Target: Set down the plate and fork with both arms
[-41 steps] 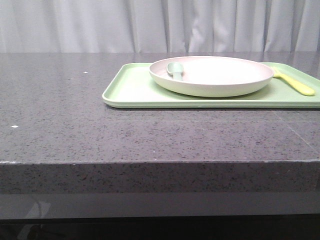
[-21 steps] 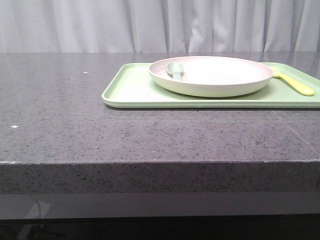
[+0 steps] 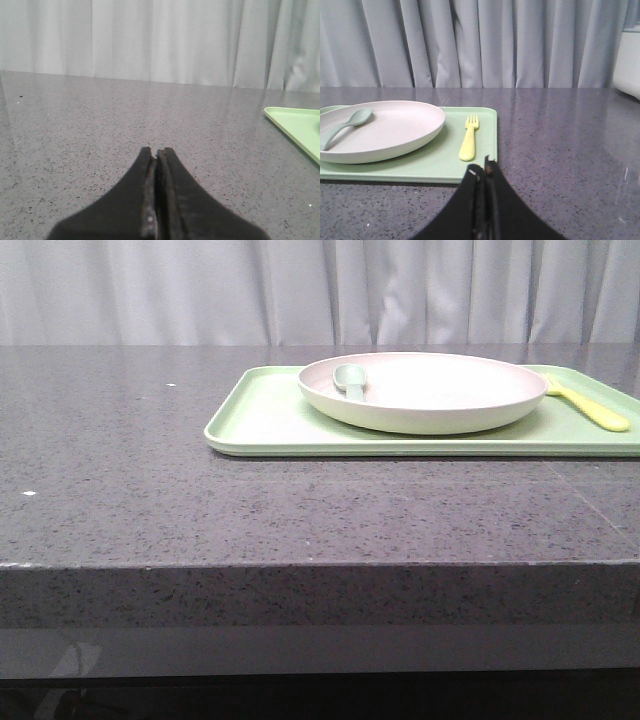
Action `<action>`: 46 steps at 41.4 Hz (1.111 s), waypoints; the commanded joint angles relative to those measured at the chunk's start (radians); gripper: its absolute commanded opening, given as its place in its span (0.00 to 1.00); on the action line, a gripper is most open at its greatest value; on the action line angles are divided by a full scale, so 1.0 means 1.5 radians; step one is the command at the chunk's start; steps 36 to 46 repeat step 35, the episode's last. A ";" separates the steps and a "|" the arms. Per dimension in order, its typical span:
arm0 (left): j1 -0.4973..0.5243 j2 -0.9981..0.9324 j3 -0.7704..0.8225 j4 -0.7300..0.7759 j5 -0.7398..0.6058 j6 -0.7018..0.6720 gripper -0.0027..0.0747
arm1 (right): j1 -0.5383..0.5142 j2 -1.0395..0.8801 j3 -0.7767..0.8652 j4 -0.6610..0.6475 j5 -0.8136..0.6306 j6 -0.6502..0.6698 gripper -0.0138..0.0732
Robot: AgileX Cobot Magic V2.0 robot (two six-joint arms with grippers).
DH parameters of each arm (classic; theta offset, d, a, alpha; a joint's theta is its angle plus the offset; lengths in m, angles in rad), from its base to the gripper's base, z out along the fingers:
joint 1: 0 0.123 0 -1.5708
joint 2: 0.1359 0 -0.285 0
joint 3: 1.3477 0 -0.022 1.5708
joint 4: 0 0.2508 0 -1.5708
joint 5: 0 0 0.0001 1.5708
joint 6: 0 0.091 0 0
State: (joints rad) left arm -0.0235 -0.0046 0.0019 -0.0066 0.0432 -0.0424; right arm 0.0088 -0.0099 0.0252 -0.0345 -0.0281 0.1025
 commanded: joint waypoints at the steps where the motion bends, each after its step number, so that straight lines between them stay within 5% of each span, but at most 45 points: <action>1: -0.004 -0.016 0.007 -0.006 -0.058 0.000 0.01 | -0.003 -0.012 -0.002 0.010 -0.059 -0.003 0.06; 46: -0.004 -0.016 0.007 -0.006 -0.058 0.000 0.01 | -0.003 -0.012 -0.002 0.010 -0.052 -0.003 0.06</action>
